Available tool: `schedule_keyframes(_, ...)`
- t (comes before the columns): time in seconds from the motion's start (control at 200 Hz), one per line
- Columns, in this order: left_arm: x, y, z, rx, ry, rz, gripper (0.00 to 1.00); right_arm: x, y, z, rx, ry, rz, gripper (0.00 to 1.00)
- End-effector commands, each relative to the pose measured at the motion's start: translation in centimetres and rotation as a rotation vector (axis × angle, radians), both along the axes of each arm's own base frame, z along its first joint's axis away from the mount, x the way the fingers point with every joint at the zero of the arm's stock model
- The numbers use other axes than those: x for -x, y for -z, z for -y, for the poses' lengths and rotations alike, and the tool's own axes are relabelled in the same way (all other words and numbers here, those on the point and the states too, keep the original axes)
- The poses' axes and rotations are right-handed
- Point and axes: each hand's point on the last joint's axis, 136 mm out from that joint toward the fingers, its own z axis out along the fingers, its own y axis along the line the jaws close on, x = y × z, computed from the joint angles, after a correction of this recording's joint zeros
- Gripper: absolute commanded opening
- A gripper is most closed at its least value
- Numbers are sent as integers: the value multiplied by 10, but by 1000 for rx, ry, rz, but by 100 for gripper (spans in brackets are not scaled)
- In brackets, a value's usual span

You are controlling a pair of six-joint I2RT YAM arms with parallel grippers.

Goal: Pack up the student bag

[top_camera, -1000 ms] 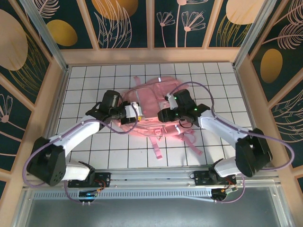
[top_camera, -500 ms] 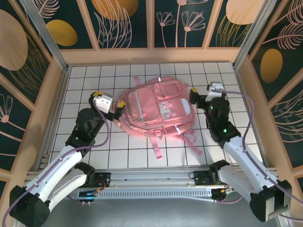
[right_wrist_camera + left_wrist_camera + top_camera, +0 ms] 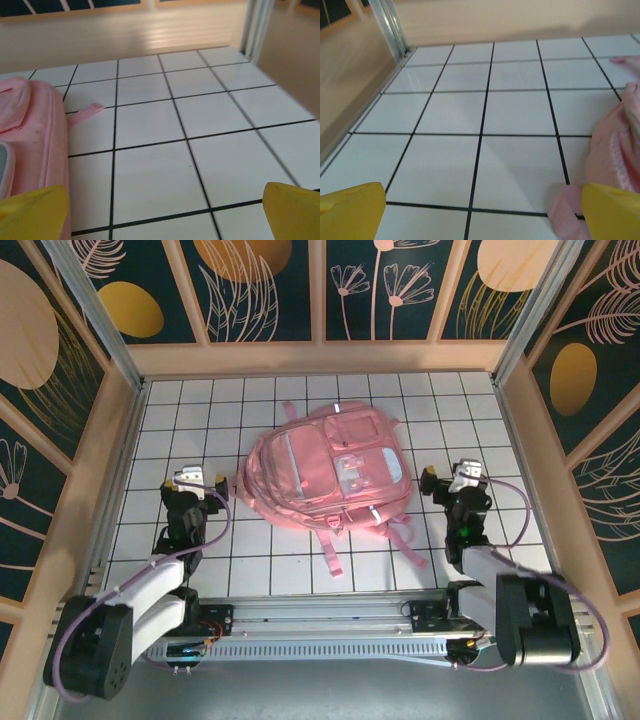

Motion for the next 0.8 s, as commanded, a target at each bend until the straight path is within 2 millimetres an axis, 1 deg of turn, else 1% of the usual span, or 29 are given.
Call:
schedule_keyframes(0.0, -16, -29, 9, 46, 61, 151, 99, -11, -37, -19, 5, -127, 223, 99)
schedule_keyframes(0.005, -16, -29, 10, 43, 66, 149, 99, -12, -38, -19, 9, -128, 231, 99)
schedule_keyframes(0.04, -19, -31, 11, 30, 76, 162, 99, -17, -32, -19, 23, -133, 226, 99)
schedule_keyframes(0.125, -24, -35, 10, 11, 82, 193, 99, -25, -13, -5, -16, -80, 197, 99)
schedule_keyframes(0.16, -27, -37, 10, 3, 91, 206, 99, -28, -22, -1, -34, -77, 231, 99)
schedule_keyframes(0.185, -29, -39, 11, -1, 101, 218, 99, -33, -19, 0, -43, -86, 196, 99)
schedule_keyframes(0.195, -30, -39, 12, -1, 106, 222, 99, -34, -12, 0, -48, -88, 160, 99)
schedule_keyframes(0.215, -33, -41, 14, -1, 119, 232, 99, -40, -7, -1, -53, -97, 128, 99)
schedule_keyframes(0.255, -39, -42, 16, 4, 134, 238, 99, -45, -7, 0, -59, -92, 126, 99)
schedule_keyframes(0.31, -54, -34, 18, -14, 143, 182, 99, -45, -4, 0, -58, -89, 113, 99)
schedule_keyframes(0.32, -56, -35, 20, -22, 151, 183, 99, -45, -4, 1, -59, -88, 114, 99)
schedule_keyframes(0.325, -58, -32, 20, -22, 155, 173, 99, -45, -5, 0, -59, -89, 118, 99)
schedule_keyframes(0.335, -60, -34, 21, -32, 162, 178, 99, -45, -6, 0, -59, -90, 122, 99)
schedule_keyframes(0.355, -63, -31, 22, -32, 166, 174, 99, -45, -6, 1, -59, -87, 122, 99)
schedule_keyframes(0.41, -71, -24, 16, -12, 140, 131, 99, -46, -4, 1, -64, -84, 110, 99)
schedule_keyframes(0.425, -73, -26, 13, -2, 140, 136, 99, -46, -4, 1, -64, -84, 111, 99)
schedule_keyframes(0.49, -73, -27, 2, 46, 123, 153, 99, -46, -5, 2, -65, -83, 112, 99)
schedule_keyframes(0.515, -70, -28, -3, 68, 112, 176, 99, -47, -5, 2, -66, -82, 112, 99)
schedule_keyframes(0.556, -63, -25, -11, 90, 99, 216, 99, -47, -5, 2, -64, -82, 110, 99)
schedule_keyframes(0.566, -62, -29, -12, 95, 96, 253, 99, -47, -5, 2, -64, -81, 111, 99)
schedule_keyframes(0.586, -58, -29, -11, 93, 101, 280, 99, -47, -5, 2, -64, -81, 111, 99)
schedule_keyframes(0.611, -56, -17, -11, 87, 106, 217, 99, -47, -4, 2, -64, -79, 110, 99)
schedule_keyframes(0.636, -62, -17, -9, 84, 115, 181, 99, -47, -5, 2, -64, -81, 110, 99)
schedule_keyframes(0.651, -62, -19, -9, 83, 115, 194, 99, -47, -4, 2, -63, -80, 109, 99)
schedule_keyframes(0.656, -61, -15, -9, 88, 113, 183, 99, -47, -4, 2, -62, -80, 109, 99)
schedule_keyframes(0.696, -58, -25, -10, 92, 111, 252, 99, -47, -5, 2, -63, -78, 110, 99)
schedule_keyframes(0.751, -60, -20, -8, 84, 121, 207, 99, -47, -4, 2, -62, -77, 108, 99)
schedule_keyframes(0.796, -60, -21, -7, 89, 123, 222, 99, -47, -4, 2, -62, -78, 106, 99)
